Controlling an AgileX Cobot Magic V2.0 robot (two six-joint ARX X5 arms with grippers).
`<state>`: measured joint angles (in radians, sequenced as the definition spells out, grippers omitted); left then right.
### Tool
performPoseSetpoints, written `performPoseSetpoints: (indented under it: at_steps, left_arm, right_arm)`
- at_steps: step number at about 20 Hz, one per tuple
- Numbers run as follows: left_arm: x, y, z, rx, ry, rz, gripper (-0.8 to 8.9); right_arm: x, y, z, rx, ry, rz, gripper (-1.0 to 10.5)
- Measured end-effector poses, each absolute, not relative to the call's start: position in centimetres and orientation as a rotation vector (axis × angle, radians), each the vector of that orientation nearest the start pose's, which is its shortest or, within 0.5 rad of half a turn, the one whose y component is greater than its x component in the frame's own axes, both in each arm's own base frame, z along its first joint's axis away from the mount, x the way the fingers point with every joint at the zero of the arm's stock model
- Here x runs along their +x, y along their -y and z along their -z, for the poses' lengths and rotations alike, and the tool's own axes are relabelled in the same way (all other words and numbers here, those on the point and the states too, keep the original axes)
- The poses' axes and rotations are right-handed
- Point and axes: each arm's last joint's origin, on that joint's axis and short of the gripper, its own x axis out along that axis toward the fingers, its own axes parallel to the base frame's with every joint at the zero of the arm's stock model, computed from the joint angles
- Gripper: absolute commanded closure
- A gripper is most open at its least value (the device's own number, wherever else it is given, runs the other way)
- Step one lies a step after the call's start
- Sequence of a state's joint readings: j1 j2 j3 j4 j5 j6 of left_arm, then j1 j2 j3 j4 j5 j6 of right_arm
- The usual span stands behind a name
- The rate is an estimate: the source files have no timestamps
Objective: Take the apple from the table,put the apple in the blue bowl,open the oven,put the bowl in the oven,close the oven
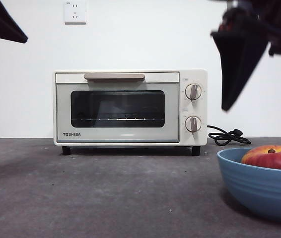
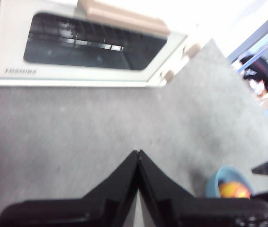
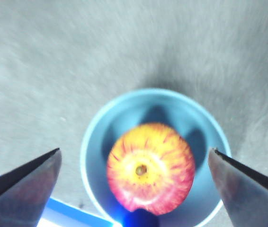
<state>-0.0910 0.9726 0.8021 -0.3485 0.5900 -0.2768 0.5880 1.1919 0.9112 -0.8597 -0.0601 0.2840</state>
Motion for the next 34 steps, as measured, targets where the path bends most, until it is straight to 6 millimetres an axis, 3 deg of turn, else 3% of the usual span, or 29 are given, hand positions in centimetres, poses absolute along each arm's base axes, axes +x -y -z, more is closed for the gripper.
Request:
performPoseSetpoints:
  at_steps: [2, 6, 13, 21, 26, 34]
  left_arm:
    - [21.4, 3.7, -29.9, -0.414, -0.588, 0.622, 8.19]
    - [25.6, 4.7, -30.9, -0.423, -0.602, 0.651, 8.19]
    - [33.6, 7.4, -32.6, -0.410, -0.616, 0.703, 8.19]
    - [38.8, 9.2, -31.0, -0.403, -0.657, 0.687, 8.19]
    - [39.6, 9.4, -29.6, -0.388, -0.685, 0.608, 8.19]
    - [38.2, 11.7, -29.9, -0.250, -0.763, 0.624, 8.19]
  right_arm:
    - [17.4, -11.8, -26.2, -0.052, -1.171, -0.413, 4.3]
    - [15.9, -10.8, -27.7, -0.032, -1.108, -0.429, 9.7]
    - [13.4, -8.9, -29.9, 0.019, -0.990, -0.364, 9.6]
    - [11.7, -7.7, -30.6, 0.102, -0.978, -0.304, 9.5]
    - [10.5, -6.9, -31.2, 0.141, -0.955, -0.298, 9.5]
    - [10.0, -6.4, -31.3, 0.149, -0.935, -0.264, 9.5]
